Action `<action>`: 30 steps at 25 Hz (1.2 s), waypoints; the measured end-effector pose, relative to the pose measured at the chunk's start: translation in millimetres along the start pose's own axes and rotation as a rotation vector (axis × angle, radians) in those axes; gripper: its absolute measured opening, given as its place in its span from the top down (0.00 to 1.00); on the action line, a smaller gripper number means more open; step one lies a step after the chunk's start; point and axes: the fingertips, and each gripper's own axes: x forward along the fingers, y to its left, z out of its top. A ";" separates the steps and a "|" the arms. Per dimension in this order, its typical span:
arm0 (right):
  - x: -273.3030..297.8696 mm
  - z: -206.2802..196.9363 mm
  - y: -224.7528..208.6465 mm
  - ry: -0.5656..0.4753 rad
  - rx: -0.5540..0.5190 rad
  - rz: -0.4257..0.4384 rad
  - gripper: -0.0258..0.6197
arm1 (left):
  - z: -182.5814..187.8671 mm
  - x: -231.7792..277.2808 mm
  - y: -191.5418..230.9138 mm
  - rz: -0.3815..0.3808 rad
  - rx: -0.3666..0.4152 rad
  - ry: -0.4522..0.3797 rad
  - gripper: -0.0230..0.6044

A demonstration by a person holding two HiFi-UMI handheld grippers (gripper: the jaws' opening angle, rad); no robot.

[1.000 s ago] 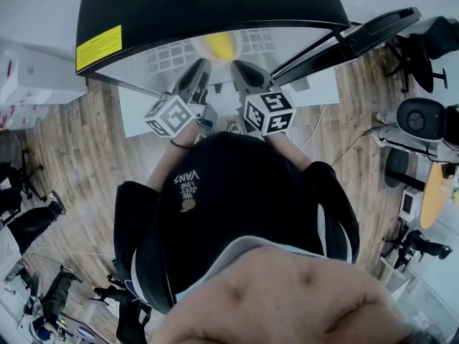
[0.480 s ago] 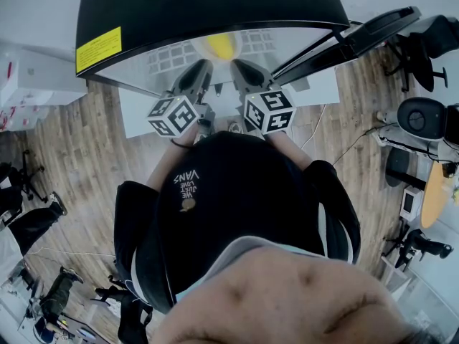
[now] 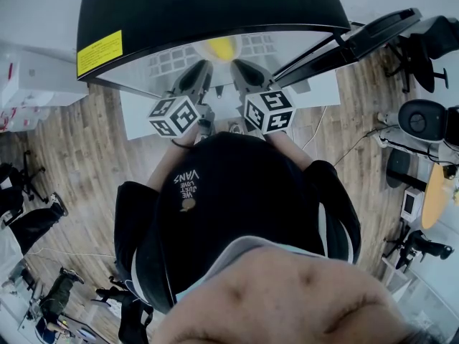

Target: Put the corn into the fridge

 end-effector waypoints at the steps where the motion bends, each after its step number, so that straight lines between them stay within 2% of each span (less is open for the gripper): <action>1: 0.6 0.0 -0.5 0.000 0.000 0.000 0.92 | -0.3 0.5 0.5 0.001 0.001 0.001 0.88; 30: 9.6 3.3 -4.8 -0.010 -0.001 -0.009 0.92 | 1.9 0.4 2.5 0.007 0.043 0.004 0.93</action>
